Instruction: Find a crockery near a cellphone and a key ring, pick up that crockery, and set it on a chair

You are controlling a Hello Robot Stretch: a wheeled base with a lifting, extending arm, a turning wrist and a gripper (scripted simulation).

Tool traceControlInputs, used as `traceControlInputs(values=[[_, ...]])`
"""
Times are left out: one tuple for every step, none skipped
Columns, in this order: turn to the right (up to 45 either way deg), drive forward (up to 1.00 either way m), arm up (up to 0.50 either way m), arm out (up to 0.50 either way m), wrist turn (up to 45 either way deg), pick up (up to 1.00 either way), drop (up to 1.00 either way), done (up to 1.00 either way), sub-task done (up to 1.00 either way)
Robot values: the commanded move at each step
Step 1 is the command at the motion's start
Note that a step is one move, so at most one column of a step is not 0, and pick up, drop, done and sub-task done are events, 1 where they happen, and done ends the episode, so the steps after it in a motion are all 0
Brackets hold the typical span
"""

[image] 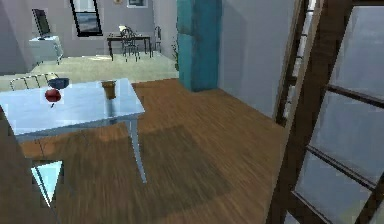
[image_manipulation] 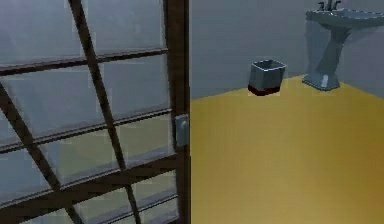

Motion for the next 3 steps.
traceControlInputs(values=[[0.0,0.75,0.00,0.00,0.0,0.00,0.00,0.00,0.00],[6.0,0.00,0.00,0.00,0.0,0.00,0.00,0.00,0.00],[0.0,0.90,0.00,0.00,0.0,0.00,0.00,0.00,0.00]])
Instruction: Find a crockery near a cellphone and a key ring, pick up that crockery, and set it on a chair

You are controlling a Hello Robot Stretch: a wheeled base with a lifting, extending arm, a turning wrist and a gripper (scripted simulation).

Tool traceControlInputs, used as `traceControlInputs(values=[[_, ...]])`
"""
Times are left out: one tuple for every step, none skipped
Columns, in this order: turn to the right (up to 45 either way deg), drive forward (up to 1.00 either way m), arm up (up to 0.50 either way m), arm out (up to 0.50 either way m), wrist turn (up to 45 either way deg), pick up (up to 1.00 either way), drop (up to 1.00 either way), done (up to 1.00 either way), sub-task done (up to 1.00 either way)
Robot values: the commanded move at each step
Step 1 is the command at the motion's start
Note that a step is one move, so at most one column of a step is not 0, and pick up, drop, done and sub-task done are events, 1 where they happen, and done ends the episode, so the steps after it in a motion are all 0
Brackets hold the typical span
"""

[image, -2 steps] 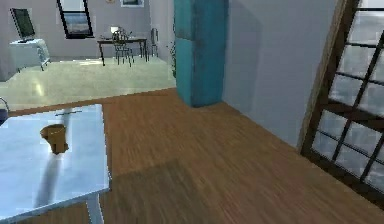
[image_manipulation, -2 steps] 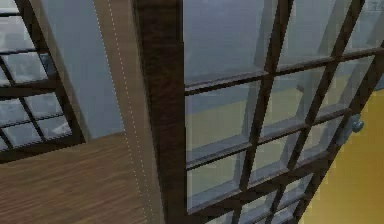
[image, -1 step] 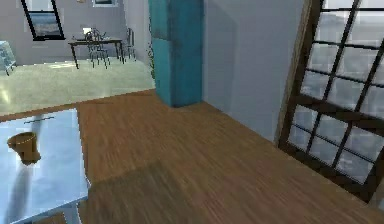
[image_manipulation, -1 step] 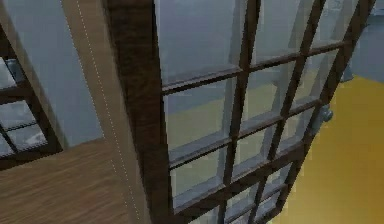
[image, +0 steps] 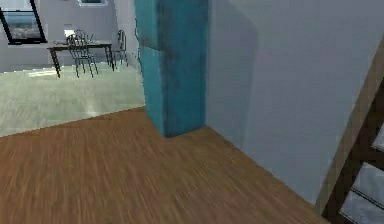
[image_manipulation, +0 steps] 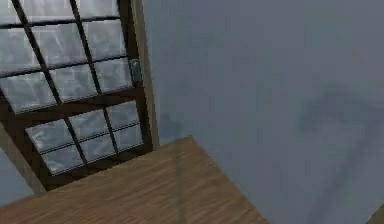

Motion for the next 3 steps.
traceControlInputs(values=[[-33.0,0.00,0.00,0.00,0.0,0.00,0.00,0.00,0.00],[0.0,1.00,0.00,0.00,0.0,0.00,0.00,0.00,0.00],[-3.0,0.00,0.00,0.00,0.0,0.00,0.00,0.00,0.00]])
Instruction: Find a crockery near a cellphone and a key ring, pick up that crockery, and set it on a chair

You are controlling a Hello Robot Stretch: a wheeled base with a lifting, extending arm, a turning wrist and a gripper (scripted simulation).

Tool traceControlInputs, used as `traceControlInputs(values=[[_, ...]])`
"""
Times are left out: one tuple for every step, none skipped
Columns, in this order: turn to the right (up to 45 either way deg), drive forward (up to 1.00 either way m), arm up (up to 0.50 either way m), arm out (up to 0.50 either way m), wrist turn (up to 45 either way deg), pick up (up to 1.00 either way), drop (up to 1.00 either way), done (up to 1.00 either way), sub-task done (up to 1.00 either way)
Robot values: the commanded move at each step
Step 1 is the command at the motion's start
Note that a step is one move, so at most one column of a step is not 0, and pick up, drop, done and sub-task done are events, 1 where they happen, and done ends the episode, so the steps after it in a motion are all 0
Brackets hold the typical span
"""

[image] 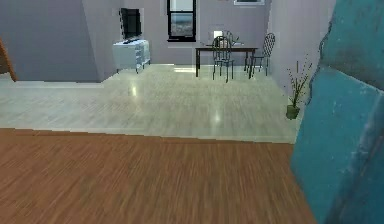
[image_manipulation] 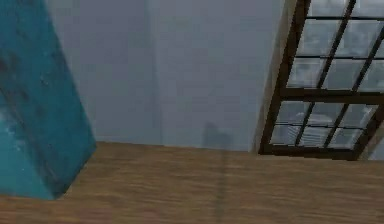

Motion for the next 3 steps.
traceControlInputs(values=[[45.0,0.00,0.00,0.00,0.0,0.00,0.00,0.00,0.00],[45.0,0.00,0.00,0.00,0.0,0.00,0.00,0.00,0.00],[6.0,0.00,0.00,0.00,0.0,0.00,0.00,0.00,0.00]])
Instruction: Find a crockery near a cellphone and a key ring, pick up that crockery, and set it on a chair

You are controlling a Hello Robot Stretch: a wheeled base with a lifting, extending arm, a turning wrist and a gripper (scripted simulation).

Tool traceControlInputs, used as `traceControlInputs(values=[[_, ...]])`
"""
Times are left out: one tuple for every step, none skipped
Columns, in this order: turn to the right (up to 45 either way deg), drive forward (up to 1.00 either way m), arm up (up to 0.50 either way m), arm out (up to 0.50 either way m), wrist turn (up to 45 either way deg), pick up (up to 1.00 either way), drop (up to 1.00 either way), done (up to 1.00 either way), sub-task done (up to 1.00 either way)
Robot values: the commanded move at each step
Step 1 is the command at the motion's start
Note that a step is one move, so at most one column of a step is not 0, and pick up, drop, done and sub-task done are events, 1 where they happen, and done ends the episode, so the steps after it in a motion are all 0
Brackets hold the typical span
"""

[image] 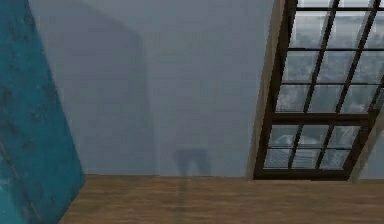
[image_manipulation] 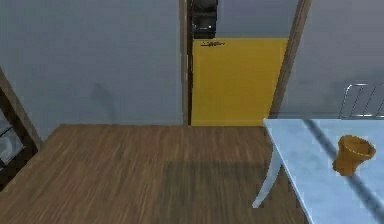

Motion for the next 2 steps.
traceControlInputs(values=[[0.0,0.20,0.00,0.00,0.0,0.00,0.00,0.00,0.00],[-45.0,0.00,0.00,0.00,0.0,0.00,0.00,0.00,0.00]])
